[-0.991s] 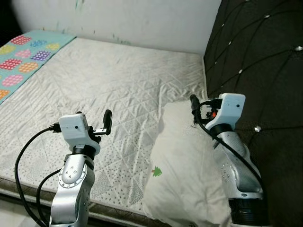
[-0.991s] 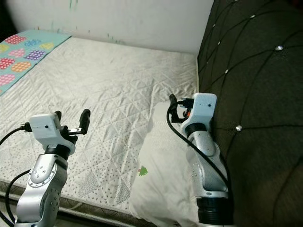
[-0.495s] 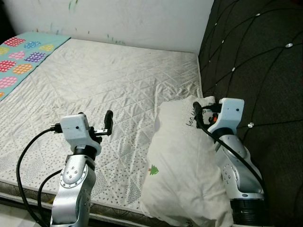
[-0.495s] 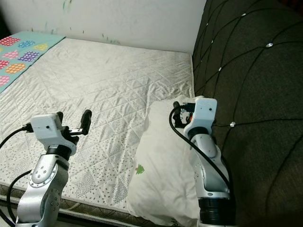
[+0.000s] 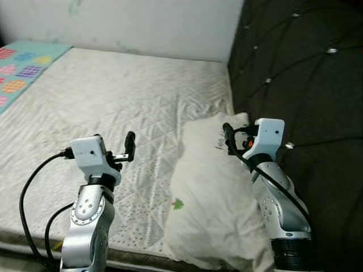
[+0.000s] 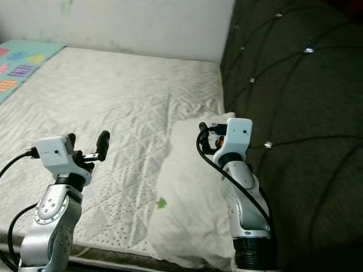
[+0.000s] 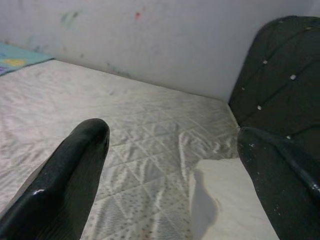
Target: Clean up the room
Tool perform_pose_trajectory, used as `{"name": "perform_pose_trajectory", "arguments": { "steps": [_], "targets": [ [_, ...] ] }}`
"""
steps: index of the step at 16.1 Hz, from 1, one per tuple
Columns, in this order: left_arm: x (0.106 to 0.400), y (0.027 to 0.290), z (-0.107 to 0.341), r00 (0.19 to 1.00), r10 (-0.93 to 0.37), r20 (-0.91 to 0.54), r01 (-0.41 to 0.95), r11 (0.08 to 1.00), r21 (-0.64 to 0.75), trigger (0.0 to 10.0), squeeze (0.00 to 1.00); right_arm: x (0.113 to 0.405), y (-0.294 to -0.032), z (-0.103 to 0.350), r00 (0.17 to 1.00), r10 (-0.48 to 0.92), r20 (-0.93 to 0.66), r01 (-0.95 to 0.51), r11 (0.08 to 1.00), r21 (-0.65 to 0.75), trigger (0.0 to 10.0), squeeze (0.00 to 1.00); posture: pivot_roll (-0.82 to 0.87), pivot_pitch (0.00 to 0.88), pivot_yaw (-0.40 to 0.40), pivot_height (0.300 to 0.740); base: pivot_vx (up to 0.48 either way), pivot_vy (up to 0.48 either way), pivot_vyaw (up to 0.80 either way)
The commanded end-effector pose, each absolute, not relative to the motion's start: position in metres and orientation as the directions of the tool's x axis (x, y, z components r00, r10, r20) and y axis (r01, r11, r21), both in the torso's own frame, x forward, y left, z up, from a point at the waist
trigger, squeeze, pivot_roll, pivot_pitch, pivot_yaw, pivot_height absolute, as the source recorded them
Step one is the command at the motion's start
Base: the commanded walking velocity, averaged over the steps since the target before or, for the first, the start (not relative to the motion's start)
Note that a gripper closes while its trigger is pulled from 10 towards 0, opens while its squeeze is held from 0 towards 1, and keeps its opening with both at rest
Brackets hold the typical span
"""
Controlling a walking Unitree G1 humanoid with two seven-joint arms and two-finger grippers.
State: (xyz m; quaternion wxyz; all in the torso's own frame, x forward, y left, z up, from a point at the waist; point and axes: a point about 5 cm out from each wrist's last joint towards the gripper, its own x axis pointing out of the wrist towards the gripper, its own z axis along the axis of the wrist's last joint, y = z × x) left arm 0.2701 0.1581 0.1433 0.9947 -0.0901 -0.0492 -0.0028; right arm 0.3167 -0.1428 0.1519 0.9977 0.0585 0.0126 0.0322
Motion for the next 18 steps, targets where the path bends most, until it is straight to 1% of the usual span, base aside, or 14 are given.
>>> {"name": "perform_pose_trajectory", "arguments": {
  "steps": [1, 6, 8, 13, 16, 18],
  "targets": [
    [0.2707, 0.1571, 0.1412, 0.996, -0.006, 0.089, 0.022, 0.984, -0.178, 10.0, 0.00, 0.3186, -0.1441, 0.1546, 0.998, 0.067, -0.016, -0.065, 0.990, 0.122, 10.0, 0.00, 0.03, 0.011, -0.036, 0.740, 0.000, 0.247, -0.40],
    [0.2707, 0.1572, 0.1411, 0.996, -0.005, 0.089, 0.021, 0.984, -0.178, 10.0, 0.00, 0.3183, -0.1438, 0.1535, 0.997, 0.071, -0.018, -0.068, 0.990, 0.127, 10.0, 0.00, 0.03, 0.013, -0.035, 0.740, 0.000, 0.334, 0.00],
    [0.2705, 0.1576, 0.1409, 0.996, -0.003, 0.088, 0.018, 0.984, -0.177, 10.0, 0.00, 0.3179, -0.1434, 0.1517, 0.997, 0.072, -0.026, -0.068, 0.990, 0.126, 10.0, 0.00, 0.03, 0.013, -0.035, 0.740, 0.000, 0.373, -0.48],
    [0.2706, 0.1573, 0.1410, 0.996, -0.002, 0.088, 0.018, 0.984, -0.179, 10.0, 0.00, 0.3183, -0.1426, 0.1513, 0.996, 0.082, -0.027, -0.078, 0.989, 0.126, 10.0, 0.00, 0.03, 0.021, -0.036, 0.740, 0.000, 0.371, 0.00],
    [0.2697, 0.1564, 0.1403, 0.996, -0.002, 0.087, 0.018, 0.983, -0.180, 10.0, 0.00, 0.3170, -0.1400, 0.1487, 0.994, 0.104, -0.039, -0.096, 0.980, 0.175, 10.0, 0.00, 0.03, 0.021, -0.036, 0.740, 0.000, 0.371, 0.00],
    [0.2686, 0.1552, 0.1393, 0.997, -0.004, 0.083, 0.019, 0.983, -0.184, 10.0, 0.00, 0.3167, -0.1423, 0.1474, 0.994, 0.093, -0.048, -0.085, 0.985, 0.147, 10.0, 0.00, 0.03, 0.021, -0.036, 0.740, 0.000, 0.368, 0.00]
  ]
}}
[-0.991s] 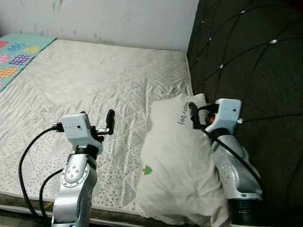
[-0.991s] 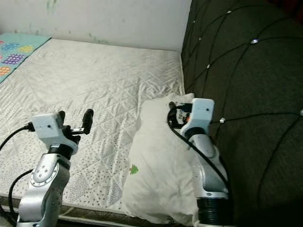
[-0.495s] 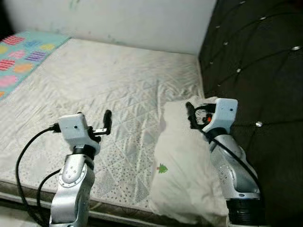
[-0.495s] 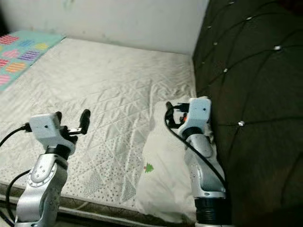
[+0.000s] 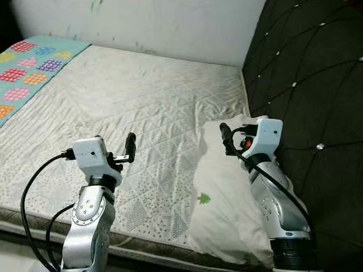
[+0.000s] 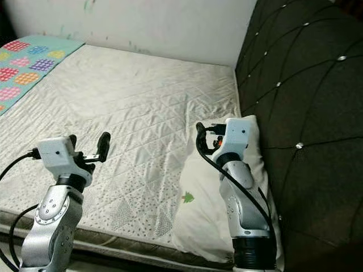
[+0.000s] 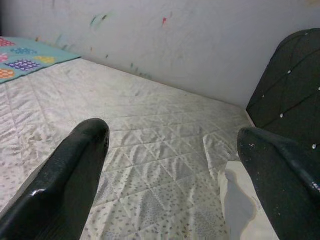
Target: Clean up the room
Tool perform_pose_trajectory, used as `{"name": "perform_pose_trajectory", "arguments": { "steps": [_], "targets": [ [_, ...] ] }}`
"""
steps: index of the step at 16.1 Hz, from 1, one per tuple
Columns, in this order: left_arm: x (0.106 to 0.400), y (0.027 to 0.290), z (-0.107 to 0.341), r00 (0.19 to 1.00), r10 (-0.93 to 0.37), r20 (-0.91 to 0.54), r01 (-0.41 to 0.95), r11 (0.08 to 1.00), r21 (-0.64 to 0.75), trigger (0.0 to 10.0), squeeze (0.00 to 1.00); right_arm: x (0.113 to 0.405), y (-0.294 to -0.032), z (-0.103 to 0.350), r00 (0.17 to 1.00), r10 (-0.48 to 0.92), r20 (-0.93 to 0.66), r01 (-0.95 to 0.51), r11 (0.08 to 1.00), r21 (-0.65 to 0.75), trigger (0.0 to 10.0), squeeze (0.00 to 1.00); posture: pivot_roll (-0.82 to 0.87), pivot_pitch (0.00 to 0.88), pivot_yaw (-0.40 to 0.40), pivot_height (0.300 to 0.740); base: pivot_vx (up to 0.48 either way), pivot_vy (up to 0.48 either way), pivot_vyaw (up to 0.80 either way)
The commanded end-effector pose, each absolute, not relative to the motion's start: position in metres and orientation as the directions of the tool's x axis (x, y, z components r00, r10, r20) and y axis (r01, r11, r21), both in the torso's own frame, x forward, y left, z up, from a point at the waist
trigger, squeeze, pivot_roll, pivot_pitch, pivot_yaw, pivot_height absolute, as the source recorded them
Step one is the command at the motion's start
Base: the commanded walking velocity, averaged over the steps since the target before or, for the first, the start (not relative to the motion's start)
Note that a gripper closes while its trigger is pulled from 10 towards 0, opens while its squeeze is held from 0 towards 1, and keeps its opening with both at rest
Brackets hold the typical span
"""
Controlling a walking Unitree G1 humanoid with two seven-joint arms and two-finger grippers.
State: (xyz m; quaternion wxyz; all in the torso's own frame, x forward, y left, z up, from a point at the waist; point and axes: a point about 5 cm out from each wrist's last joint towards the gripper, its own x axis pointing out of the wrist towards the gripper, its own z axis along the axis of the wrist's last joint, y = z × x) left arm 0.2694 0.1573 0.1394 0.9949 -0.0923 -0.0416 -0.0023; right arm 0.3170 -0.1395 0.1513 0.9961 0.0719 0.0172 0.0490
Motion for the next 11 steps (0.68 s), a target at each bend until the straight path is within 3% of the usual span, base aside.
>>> {"name": "perform_pose_trajectory", "arguments": {
  "steps": [1, 4, 7, 11],
  "targets": [
    [0.2688, 0.1552, 0.1392, 0.997, -0.004, 0.082, 0.019, 0.982, -0.186, 10.0, 0.00, 0.3169, -0.1428, 0.1474, 0.994, 0.094, -0.050, -0.088, 0.988, 0.126, 10.0, 0.00, 0.03, 0.021, -0.036, 0.740, 0.000, 0.379, 0.00],
    [0.2697, 0.1548, 0.1394, 0.997, -0.003, 0.083, 0.019, 0.982, -0.187, 10.0, 0.00, 0.3168, -0.1399, 0.1481, 0.992, 0.117, -0.049, -0.110, 0.985, 0.131, 10.0, 0.00, 0.02, 0.022, -0.038, 0.740, 0.000, 0.388, 0.00],
    [0.2696, 0.1546, 0.1392, 0.997, -0.002, 0.083, 0.018, 0.982, -0.187, 10.0, 0.00, 0.3163, -0.1388, 0.1485, 0.991, 0.130, -0.043, -0.122, 0.982, 0.146, 10.0, 0.00, 0.02, 0.023, -0.038, 0.740, 0.000, 0.395, -0.54],
    [0.2695, 0.1551, 0.1386, 0.997, 0.000, 0.081, 0.016, 0.982, -0.188, 10.0, 0.00, 0.3165, -0.1386, 0.1512, 0.990, 0.137, -0.024, -0.132, 0.980, 0.149, 10.0, 0.00, 0.02, 0.024, -0.040, 0.740, 0.000, 0.408, 0.00]
  ]
}}
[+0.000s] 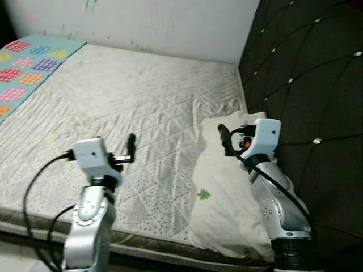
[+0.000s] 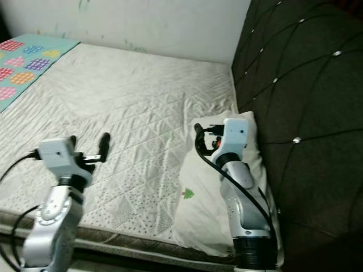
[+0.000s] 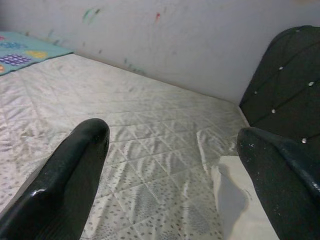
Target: Clean up the room
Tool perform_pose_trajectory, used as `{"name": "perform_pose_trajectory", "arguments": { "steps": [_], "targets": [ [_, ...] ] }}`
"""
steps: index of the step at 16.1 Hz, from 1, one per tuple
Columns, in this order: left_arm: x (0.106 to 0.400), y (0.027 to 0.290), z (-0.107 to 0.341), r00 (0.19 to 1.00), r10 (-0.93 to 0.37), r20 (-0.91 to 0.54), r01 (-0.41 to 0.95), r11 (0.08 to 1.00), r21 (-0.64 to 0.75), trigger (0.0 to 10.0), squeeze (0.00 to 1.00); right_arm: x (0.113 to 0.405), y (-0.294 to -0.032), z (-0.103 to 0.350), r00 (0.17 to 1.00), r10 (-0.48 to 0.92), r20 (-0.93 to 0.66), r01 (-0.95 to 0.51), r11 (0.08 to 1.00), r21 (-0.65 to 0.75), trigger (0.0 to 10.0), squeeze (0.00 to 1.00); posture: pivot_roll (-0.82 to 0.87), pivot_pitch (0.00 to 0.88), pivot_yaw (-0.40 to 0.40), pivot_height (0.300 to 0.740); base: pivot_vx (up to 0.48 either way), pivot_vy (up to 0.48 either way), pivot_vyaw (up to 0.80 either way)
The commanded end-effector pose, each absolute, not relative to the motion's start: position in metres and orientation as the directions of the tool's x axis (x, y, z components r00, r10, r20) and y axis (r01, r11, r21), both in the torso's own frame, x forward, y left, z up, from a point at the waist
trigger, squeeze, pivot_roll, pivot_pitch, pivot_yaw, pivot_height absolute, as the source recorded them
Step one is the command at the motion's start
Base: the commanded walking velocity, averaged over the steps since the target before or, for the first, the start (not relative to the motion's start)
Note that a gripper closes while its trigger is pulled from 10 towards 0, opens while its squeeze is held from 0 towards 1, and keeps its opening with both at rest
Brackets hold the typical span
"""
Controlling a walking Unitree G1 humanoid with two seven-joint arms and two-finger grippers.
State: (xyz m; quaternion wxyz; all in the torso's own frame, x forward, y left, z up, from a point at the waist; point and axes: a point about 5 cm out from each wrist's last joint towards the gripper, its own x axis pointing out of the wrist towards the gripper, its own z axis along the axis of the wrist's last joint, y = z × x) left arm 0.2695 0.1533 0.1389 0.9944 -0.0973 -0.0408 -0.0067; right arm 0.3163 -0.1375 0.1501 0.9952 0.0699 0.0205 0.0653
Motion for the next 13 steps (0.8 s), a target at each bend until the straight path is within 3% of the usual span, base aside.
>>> {"name": "perform_pose_trajectory", "arguments": {
  "steps": [1, 4, 9, 13],
  "targets": [
    [0.2696, 0.1550, 0.1387, 0.997, 0.000, 0.082, 0.016, 0.982, -0.188, 10.0, 0.00, 0.3166, -0.1387, 0.1511, 0.990, 0.138, -0.028, -0.132, 0.980, 0.147, 10.0, 0.00, 0.02, 0.024, -0.040, 0.740, 0.000, 0.409, 0.00],
    [0.2697, 0.1549, 0.1388, 0.997, -0.001, 0.083, 0.017, 0.982, -0.188, 10.0, 0.00, 0.3165, -0.1387, 0.1494, 0.990, 0.135, -0.040, -0.128, 0.981, 0.143, 10.0, 0.00, 0.02, 0.024, -0.040, 0.740, 0.000, 0.420, -0.44],
    [0.2698, 0.1552, 0.1388, 0.996, -0.001, 0.084, 0.016, 0.982, -0.187, 10.0, 0.00, 0.3162, -0.1376, 0.1442, 0.988, 0.139, -0.071, -0.129, 0.983, 0.130, 10.0, 0.00, 0.02, 0.024, -0.040, 0.740, 0.000, 0.461, 0.00],
    [0.2702, 0.1547, 0.1385, 0.997, 0.000, 0.083, 0.015, 0.982, -0.186, 10.0, 0.00, 0.3167, -0.1317, 0.1435, 0.984, 0.167, -0.061, -0.169, 0.986, -0.015, 10.0, 0.00, 0.02, 0.024, -0.041, 0.740, 0.000, 0.462, 0.00]
  ]
}}
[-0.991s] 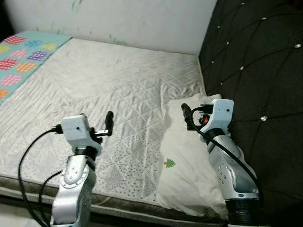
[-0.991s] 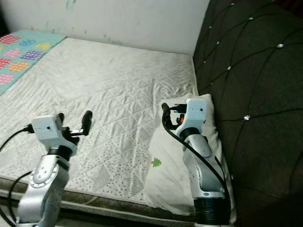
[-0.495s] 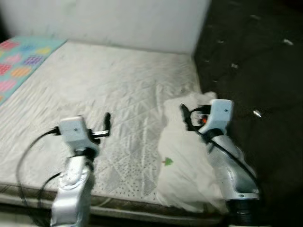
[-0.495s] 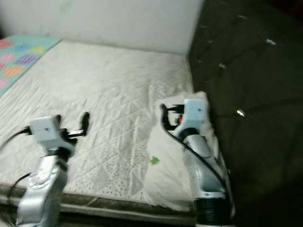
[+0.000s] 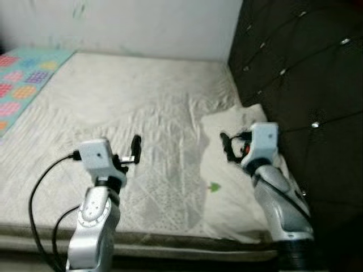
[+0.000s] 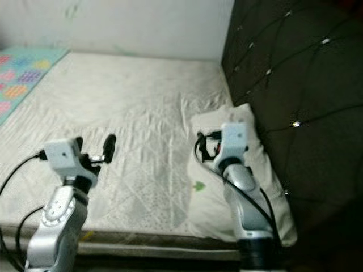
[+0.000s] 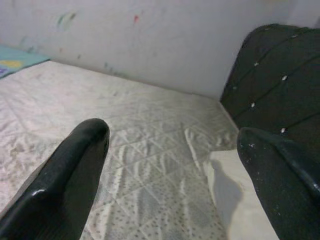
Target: Clean up the room
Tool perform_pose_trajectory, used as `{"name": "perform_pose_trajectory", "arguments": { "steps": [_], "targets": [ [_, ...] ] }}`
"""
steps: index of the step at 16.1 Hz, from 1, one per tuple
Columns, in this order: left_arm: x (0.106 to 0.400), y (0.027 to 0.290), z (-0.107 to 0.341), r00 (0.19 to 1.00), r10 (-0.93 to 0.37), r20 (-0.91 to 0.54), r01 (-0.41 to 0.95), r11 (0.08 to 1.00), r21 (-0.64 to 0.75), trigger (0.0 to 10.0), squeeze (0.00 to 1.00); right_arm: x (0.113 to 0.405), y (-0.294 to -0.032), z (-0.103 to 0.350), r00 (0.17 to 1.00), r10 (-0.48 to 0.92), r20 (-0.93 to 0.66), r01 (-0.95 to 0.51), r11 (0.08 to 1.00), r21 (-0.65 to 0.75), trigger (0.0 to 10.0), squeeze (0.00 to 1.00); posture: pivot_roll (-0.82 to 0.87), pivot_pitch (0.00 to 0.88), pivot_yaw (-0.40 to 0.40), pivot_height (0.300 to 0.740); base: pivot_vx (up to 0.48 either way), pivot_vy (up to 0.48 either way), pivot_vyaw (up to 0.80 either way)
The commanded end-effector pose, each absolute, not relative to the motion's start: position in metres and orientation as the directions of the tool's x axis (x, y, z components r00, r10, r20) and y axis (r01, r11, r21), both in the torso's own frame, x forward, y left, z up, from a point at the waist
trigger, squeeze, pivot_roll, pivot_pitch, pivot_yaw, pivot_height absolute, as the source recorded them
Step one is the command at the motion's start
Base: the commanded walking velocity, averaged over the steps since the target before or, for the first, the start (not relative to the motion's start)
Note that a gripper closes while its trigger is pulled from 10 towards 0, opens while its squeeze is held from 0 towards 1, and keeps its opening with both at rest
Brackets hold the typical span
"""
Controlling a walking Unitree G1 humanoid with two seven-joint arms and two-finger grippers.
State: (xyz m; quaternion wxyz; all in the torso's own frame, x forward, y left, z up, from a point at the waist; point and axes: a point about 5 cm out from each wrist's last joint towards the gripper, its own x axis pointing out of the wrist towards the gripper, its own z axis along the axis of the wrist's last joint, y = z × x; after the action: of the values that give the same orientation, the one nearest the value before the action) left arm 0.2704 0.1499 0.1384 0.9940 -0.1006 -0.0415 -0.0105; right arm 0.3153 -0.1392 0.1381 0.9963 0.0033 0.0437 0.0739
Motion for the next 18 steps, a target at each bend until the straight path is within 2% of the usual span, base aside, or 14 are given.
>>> {"name": "perform_pose_trajectory", "arguments": {
  "steps": [1, 3, 8, 18],
  "targets": [
    [0.2703, 0.1547, 0.1386, 0.996, 0.000, 0.084, 0.015, 0.982, -0.186, 10.0, 0.00, 0.3151, -0.1265, 0.1430, 0.979, 0.195, -0.063, -0.191, 0.980, 0.055, 10.0, 0.00, 0.02, 0.024, -0.041, 0.740, 0.000, 0.458, 0.00],
    [0.2704, 0.1551, 0.1387, 0.996, 0.000, 0.085, 0.015, 0.982, -0.186, 10.0, 0.00, 0.3142, -0.1241, 0.1428, 0.977, 0.205, -0.061, -0.205, 0.979, -0.004, 10.0, 0.00, 0.02, 0.024, -0.041, 0.740, 0.000, 0.463, 0.00],
    [0.2703, 0.1541, 0.1383, 0.996, 0.002, 0.084, 0.014, 0.982, -0.188, 10.0, 0.00, 0.3107, -0.1234, 0.1409, 0.968, 0.245, -0.062, -0.241, 0.969, 0.062, 10.0, 0.00, 0.02, 0.023, -0.043, 0.740, 0.000, 0.461, 0.00],
    [0.2718, 0.1539, 0.1382, 0.996, 0.002, 0.088, 0.014, 0.983, -0.186, 10.0, 0.00, 0.3122, -0.1240, 0.1409, 0.962, 0.268, -0.061, -0.266, 0.963, 0.038, 10.0, 0.00, 0.02, 0.018, -0.048, 0.740, 0.000, 0.477, 0.00]
  ]
}}
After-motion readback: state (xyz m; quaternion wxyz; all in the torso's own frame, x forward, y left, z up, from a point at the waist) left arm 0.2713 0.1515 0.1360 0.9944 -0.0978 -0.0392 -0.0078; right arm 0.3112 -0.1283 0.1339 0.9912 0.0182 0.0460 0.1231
